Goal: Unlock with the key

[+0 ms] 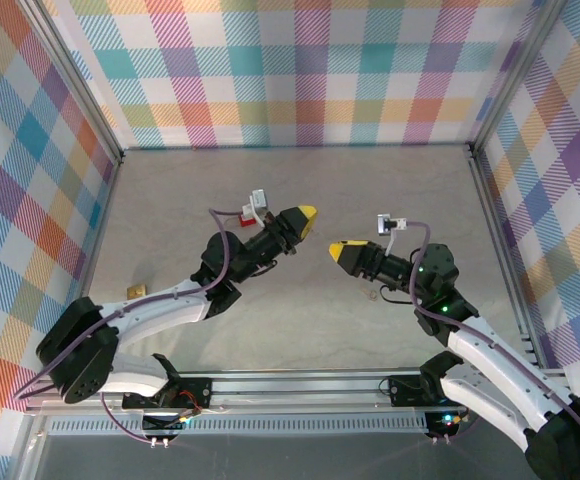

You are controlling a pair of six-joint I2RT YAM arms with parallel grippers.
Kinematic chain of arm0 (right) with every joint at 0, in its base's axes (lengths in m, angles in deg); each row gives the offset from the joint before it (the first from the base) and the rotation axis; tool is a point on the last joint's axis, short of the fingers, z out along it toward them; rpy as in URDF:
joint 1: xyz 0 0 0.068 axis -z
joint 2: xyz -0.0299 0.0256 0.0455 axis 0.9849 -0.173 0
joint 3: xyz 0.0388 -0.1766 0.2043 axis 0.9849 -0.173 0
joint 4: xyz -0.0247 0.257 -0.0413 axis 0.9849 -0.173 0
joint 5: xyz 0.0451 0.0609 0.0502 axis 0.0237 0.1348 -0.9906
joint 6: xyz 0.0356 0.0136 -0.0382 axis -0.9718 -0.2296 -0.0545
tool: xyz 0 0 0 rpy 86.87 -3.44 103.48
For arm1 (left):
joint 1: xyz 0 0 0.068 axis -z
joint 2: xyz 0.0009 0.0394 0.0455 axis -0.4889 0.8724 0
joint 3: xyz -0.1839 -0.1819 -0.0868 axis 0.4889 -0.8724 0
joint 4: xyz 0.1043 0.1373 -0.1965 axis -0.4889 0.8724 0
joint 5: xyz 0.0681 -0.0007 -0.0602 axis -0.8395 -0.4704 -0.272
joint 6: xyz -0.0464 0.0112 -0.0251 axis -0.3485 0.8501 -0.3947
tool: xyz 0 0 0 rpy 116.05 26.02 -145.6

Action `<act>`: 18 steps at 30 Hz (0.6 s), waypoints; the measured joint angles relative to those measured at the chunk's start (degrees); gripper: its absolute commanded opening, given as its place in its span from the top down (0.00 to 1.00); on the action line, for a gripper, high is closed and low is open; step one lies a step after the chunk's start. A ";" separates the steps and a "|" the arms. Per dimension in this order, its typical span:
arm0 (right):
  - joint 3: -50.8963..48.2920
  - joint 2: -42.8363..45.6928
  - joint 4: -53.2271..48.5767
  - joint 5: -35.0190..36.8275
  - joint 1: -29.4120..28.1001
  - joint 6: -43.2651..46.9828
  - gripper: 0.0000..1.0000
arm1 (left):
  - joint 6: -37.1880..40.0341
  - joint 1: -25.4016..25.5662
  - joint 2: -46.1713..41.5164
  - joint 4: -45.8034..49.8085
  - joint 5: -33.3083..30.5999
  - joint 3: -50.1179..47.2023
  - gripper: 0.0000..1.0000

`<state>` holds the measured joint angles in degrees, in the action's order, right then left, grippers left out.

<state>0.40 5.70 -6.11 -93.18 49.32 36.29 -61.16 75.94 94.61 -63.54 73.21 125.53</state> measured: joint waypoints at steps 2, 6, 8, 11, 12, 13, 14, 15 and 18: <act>0.00 -0.98 3.61 -1.33 0.00 -2.05 0.35 | 2.60 0.02 -0.61 0.35 0.04 0.00 1.00; 0.07 -5.11 10.95 -4.15 0.00 -5.97 0.44 | 6.47 0.33 -0.61 1.81 0.20 0.02 1.00; 0.07 -6.67 12.96 -5.07 -0.11 -6.95 0.47 | 7.78 0.61 -0.59 2.58 0.20 0.02 1.00; 0.07 -7.89 14.27 -6.03 -0.85 -7.56 0.50 | 9.05 0.94 -0.52 3.34 0.17 0.11 1.00; 0.09 -8.22 14.75 -6.27 -1.25 -7.76 0.52 | 9.31 1.07 -0.48 3.34 0.15 0.13 1.00; 0.09 -8.48 15.17 -6.45 -1.51 -7.82 0.54 | 9.46 1.16 -0.46 3.37 0.11 0.20 1.00; 0.11 -8.81 15.65 -6.54 -1.68 -7.96 0.56 | 9.70 1.27 -0.37 3.37 0.11 0.37 1.00; 0.13 -9.18 16.24 -6.71 -1.79 -8.09 0.57 | 10.01 1.46 -0.20 3.34 0.11 0.66 1.00; 0.28 -10.08 17.07 -6.95 -2.01 -8.26 0.63 | 10.67 2.01 0.37 3.32 0.13 1.42 1.00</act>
<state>0.69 -4.38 10.96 -100.13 47.31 28.03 -50.50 77.95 94.99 -60.21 73.34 126.95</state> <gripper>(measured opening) 0.400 0.047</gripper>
